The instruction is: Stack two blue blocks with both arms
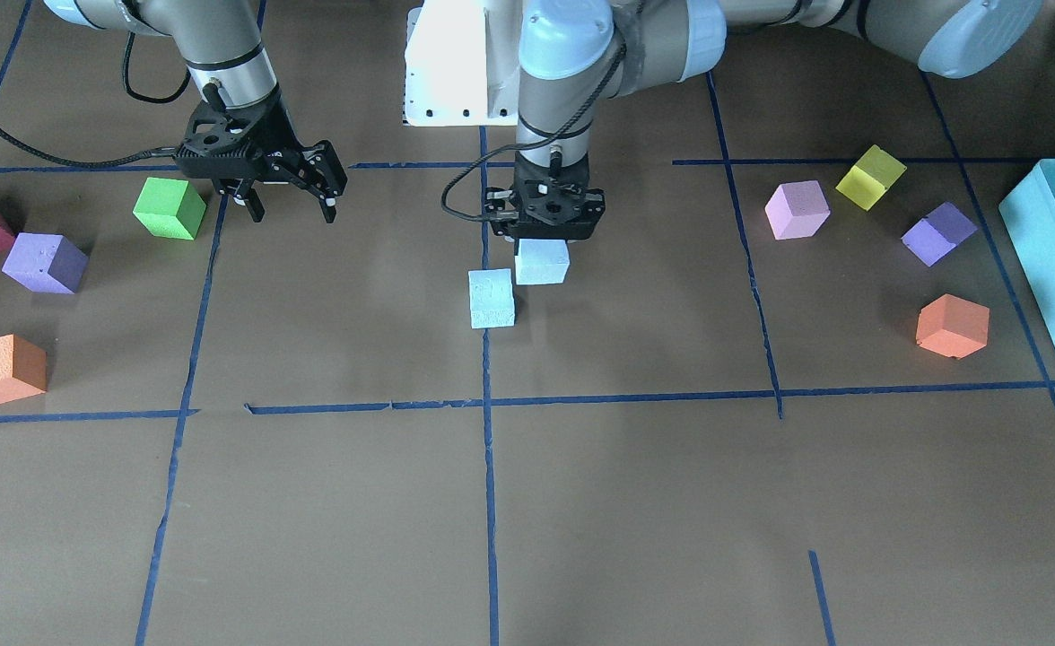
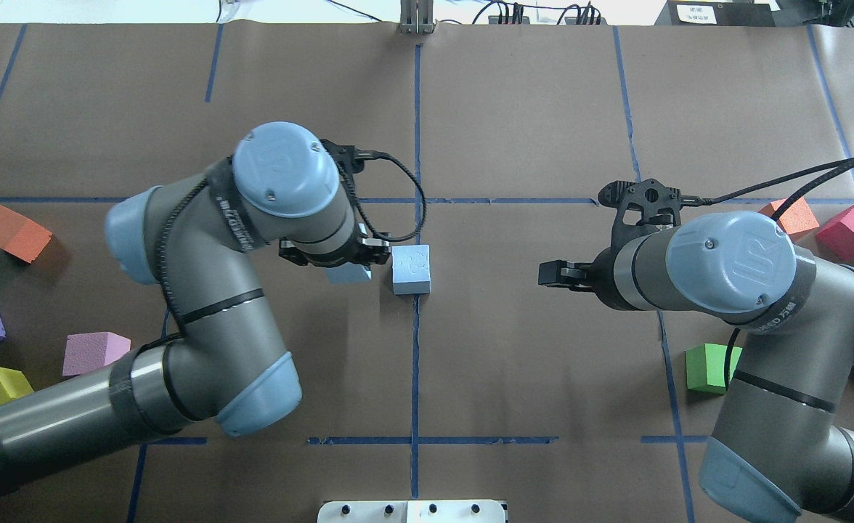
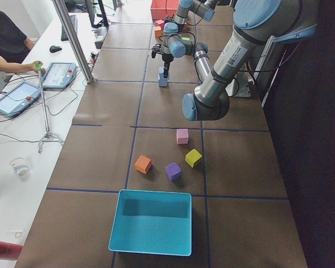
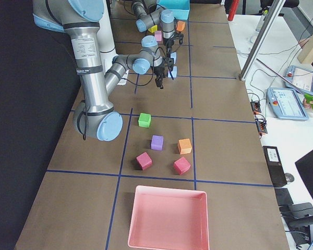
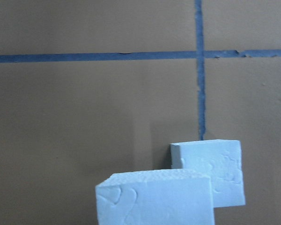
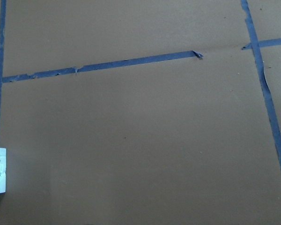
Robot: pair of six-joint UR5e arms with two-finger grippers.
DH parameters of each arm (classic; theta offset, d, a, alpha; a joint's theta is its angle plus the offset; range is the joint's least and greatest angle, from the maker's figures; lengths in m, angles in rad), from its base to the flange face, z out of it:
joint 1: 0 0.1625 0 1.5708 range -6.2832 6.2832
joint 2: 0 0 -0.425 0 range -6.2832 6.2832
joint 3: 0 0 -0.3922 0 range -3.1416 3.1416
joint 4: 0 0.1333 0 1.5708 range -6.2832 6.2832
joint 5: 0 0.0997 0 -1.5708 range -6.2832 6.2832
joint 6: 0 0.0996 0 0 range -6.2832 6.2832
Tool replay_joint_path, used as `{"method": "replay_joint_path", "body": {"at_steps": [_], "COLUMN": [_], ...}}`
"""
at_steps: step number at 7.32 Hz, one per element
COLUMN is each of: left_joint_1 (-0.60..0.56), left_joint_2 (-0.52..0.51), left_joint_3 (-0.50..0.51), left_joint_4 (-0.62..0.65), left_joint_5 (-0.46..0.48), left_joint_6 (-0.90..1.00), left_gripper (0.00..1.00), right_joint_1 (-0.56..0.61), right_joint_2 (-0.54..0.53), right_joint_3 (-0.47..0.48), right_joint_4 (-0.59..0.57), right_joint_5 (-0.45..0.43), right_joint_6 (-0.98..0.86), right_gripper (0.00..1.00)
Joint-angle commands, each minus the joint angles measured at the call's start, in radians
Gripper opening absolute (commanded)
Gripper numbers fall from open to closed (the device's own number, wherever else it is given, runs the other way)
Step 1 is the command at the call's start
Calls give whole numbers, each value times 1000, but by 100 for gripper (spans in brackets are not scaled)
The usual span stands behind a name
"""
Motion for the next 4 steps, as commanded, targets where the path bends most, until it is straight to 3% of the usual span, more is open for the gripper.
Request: {"method": "replay_joint_path", "body": {"at_steps": [1, 4], "left_joint_1": [15, 17], "left_joint_2": [-101, -98], "left_joint_3": [132, 143], "left_joint_4": [0, -2], "left_joint_5": [22, 21], "left_joint_6": [8, 1], "left_gripper": [1, 2], "right_joint_1": [5, 5], "right_joint_2": [-38, -41], "right_joint_3": [23, 26], "right_joint_4": [0, 0], "right_joint_5": [0, -2], "right_joint_6": [-13, -13], "right_gripper": [100, 100]}}
